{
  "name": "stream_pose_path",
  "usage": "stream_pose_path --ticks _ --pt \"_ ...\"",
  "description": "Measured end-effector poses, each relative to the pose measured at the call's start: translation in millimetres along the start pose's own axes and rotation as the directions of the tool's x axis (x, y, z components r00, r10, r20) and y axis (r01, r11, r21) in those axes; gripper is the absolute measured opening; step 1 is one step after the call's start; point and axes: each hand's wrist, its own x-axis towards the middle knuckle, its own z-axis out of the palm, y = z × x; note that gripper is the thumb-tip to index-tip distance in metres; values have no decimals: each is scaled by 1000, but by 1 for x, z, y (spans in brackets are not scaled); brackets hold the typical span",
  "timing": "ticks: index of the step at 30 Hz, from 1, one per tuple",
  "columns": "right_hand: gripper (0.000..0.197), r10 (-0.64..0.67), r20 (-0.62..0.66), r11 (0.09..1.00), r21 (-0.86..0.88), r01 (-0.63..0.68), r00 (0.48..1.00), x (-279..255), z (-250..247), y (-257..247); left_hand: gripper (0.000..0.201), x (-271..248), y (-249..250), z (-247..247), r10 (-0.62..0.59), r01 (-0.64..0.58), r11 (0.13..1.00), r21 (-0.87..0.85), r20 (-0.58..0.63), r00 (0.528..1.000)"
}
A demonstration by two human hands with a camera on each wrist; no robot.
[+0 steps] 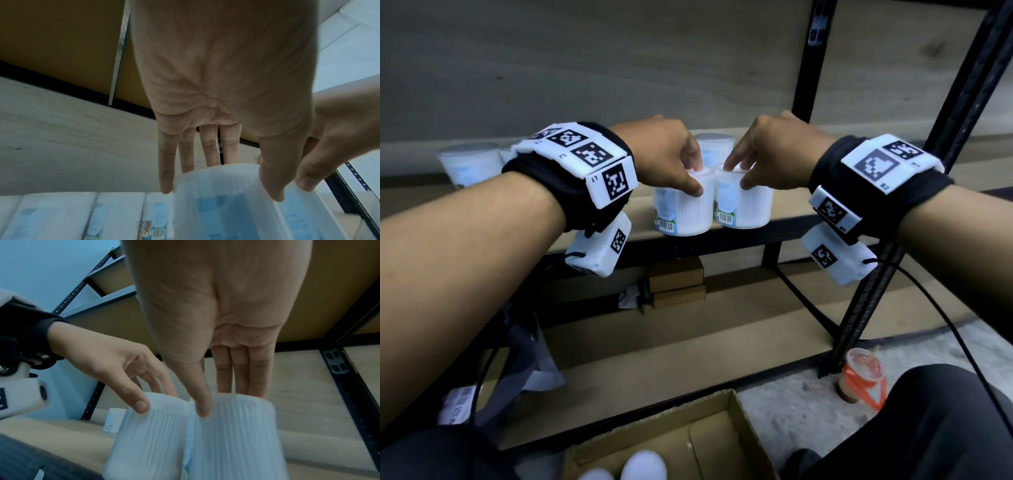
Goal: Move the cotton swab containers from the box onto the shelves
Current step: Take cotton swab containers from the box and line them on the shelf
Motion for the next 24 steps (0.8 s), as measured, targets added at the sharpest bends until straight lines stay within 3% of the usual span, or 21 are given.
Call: stream_pose_path --ticks 24 --pt "34 56 3 998 -7 -56 998 53 17 19 43 59 -12 16 -14 14 1000 21 1 1000"
